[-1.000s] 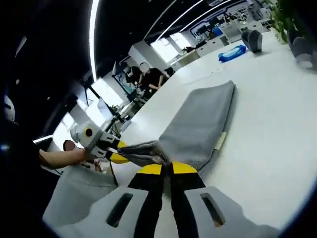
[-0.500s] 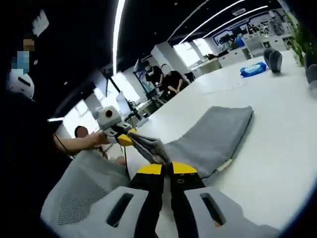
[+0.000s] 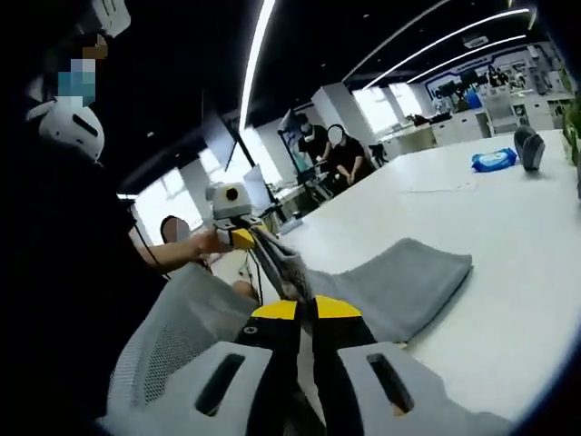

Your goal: Fold the towel on the table until its edges align and the towel forms a compact rectangular stack.

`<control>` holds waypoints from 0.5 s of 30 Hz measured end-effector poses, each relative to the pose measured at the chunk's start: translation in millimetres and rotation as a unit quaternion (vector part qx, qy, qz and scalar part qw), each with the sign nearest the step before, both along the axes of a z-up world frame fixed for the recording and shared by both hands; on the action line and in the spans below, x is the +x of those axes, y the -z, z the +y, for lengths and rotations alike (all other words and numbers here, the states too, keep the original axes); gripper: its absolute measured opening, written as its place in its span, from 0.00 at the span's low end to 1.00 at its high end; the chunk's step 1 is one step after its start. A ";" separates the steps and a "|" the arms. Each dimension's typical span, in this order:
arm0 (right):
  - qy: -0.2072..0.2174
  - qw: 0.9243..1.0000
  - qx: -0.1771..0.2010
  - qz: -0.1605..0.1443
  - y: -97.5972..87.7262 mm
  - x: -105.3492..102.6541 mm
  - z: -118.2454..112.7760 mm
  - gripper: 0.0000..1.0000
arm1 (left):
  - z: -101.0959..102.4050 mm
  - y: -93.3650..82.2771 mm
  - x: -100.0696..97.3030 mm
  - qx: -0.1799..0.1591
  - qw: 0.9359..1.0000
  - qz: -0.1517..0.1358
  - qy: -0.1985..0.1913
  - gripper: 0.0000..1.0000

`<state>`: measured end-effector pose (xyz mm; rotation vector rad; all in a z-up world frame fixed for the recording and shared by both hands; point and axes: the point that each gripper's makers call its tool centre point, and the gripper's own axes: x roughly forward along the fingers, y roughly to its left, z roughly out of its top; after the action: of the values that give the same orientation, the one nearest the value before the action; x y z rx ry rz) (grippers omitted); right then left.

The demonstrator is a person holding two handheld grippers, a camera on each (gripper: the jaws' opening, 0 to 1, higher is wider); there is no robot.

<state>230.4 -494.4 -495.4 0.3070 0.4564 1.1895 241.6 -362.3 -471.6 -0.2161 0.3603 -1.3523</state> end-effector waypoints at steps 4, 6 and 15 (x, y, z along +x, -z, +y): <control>-0.004 1.000 0.007 -0.003 -4.9 -11.4 2.9 0.01 | 1.2 -6.4 -12.2 0.001 1.000 -0.004 0.006 0.06; -0.006 1.000 0.011 -0.005 -9.4 -17.8 4.0 0.01 | 1.7 -8.3 -17.8 0.002 1.000 -0.005 0.009 0.06; 0.009 0.999 0.032 -0.005 -17.6 -26.2 3.3 0.01 | -0.5 -17.8 -27.2 -0.026 1.000 0.006 0.004 0.06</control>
<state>204.3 -491.1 -477.8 0.3593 0.4079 1.1892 214.4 -362.7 -453.8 -0.2666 0.3354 -1.3703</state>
